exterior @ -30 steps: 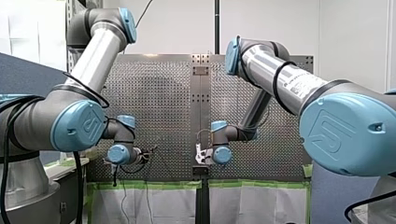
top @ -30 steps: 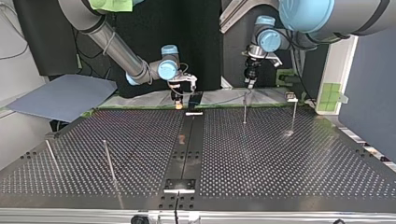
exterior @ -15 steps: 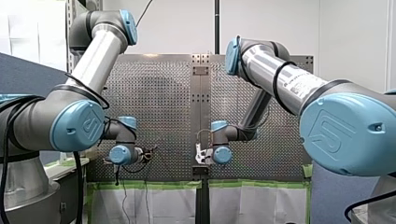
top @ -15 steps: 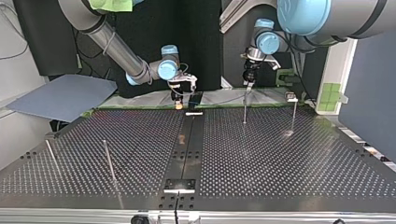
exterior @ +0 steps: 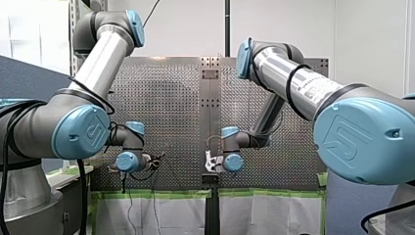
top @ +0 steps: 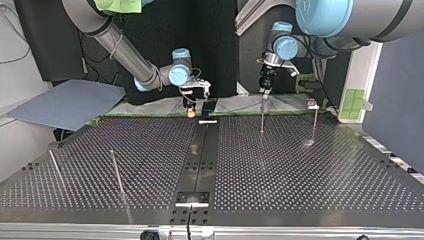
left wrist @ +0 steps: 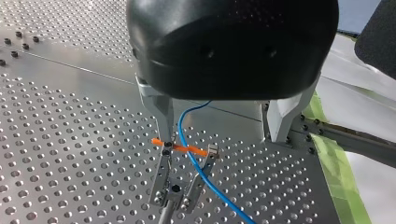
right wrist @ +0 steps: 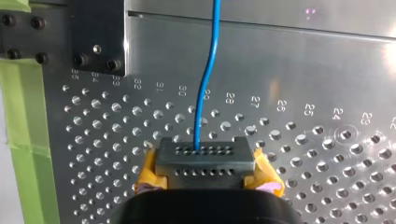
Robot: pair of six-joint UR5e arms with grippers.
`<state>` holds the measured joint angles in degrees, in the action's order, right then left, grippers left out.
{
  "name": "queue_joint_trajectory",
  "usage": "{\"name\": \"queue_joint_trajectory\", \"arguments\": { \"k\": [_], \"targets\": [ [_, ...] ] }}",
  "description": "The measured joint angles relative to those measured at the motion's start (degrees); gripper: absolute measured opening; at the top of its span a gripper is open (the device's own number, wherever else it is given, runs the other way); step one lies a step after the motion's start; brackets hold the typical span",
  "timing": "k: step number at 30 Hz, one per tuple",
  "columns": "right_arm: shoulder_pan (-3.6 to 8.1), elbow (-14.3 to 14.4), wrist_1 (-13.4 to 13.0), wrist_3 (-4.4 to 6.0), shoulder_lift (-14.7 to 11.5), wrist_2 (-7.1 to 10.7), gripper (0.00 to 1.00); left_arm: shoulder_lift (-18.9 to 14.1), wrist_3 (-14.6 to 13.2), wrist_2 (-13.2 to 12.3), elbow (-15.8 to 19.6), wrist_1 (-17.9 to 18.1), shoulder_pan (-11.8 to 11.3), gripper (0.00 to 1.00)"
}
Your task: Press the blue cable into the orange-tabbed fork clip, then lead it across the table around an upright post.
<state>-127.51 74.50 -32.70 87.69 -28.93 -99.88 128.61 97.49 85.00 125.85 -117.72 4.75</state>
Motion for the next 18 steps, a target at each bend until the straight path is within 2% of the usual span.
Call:
{"name": "queue_joint_trajectory", "arguments": {
  "k": [13, 18],
  "targets": [
    [0.10, 0.02, 0.00, 0.37, 0.03, 0.26, 0.00, 0.00, -0.13, 0.00, -0.01, -0.38, 0.02, 1.00],
    [0.11, 0.02, 0.06, 0.39, 0.04, 0.39, 0.00, 0.00, -1.58, -0.09, -0.01, -1.01, 0.46, 1.00]
  ]
}}
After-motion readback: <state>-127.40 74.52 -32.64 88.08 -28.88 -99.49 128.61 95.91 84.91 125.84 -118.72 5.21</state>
